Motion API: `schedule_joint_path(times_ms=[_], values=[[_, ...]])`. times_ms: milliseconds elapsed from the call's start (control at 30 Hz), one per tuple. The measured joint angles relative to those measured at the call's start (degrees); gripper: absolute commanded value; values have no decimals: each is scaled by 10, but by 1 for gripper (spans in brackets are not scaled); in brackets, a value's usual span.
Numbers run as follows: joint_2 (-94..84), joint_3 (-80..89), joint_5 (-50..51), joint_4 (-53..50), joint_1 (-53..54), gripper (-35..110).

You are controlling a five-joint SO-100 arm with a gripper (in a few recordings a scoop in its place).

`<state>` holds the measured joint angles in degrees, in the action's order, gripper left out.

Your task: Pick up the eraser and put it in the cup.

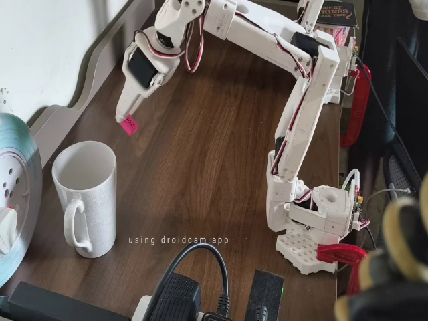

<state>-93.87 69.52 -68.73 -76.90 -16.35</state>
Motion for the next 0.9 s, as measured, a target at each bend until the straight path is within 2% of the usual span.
schedule_joint_path(times_ms=[533,900], values=[[147,-159,4,0,-13,0],[193,-178,18,9,-7,0]])
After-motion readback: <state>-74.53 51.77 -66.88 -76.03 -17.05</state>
